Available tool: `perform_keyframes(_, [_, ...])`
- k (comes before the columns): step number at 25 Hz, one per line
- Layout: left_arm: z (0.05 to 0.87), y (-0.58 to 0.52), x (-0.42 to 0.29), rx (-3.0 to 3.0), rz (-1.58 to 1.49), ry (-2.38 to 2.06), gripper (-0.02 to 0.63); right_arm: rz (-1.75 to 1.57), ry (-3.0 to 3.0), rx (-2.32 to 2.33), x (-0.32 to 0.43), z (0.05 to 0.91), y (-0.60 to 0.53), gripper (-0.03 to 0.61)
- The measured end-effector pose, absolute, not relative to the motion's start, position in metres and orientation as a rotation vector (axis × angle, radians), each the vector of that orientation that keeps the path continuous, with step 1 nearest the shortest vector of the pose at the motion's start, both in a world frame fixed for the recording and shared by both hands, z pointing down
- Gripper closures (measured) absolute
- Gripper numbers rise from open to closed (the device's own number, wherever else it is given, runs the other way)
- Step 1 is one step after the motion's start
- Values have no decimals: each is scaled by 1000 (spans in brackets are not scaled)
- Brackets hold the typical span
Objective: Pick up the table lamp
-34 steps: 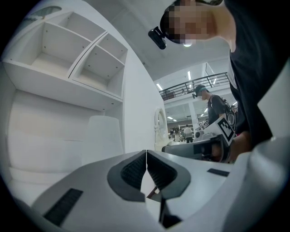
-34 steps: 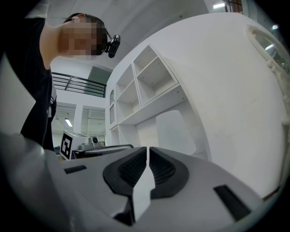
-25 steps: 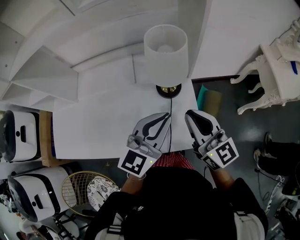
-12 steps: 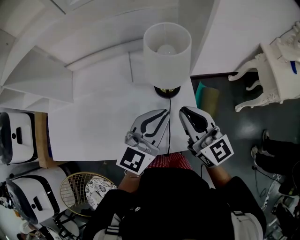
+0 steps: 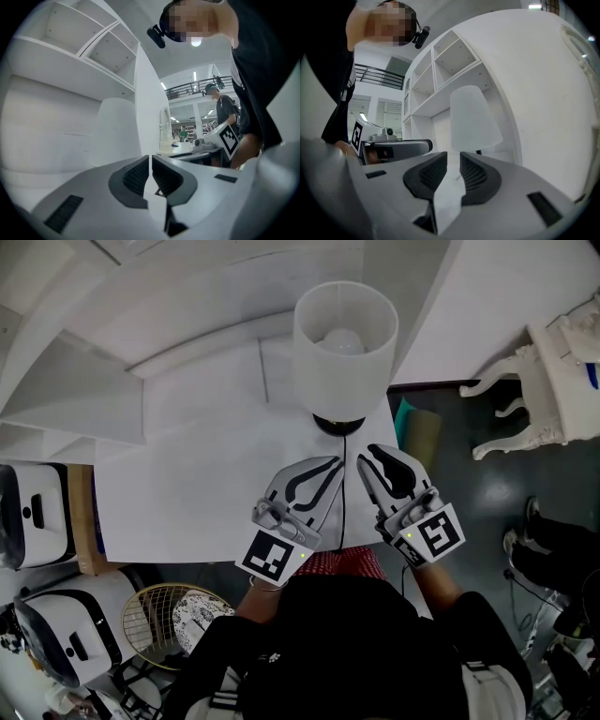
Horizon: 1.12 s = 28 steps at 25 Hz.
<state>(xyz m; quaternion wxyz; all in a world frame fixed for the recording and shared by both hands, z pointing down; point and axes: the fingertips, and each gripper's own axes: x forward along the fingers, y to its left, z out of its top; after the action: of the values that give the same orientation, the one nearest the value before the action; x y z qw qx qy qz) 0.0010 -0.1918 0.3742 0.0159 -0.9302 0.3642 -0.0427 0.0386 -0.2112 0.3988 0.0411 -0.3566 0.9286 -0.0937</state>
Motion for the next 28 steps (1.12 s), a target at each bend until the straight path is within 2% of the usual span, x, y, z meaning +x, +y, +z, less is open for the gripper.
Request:
perform_keyframes(5, [376, -197, -4, -2931, -76, 1172, 600, -300, 2842, -1115, 34, 410, -223, 492])
perform_keyframes(10, [389, -197, -10, -2895, -257, 1077, 600, -311, 2838, -1161, 33, 417, -234, 482])
perform_keyframes(21, [383, -206, -17, -2953, -63, 1208, 600, -306, 2844, -1220, 23, 430, -252, 454])
perform_keyframes(28, [384, -206, -26, -2942, -62, 1245, 600, -300, 2852, -1319, 24, 443, -268, 435])
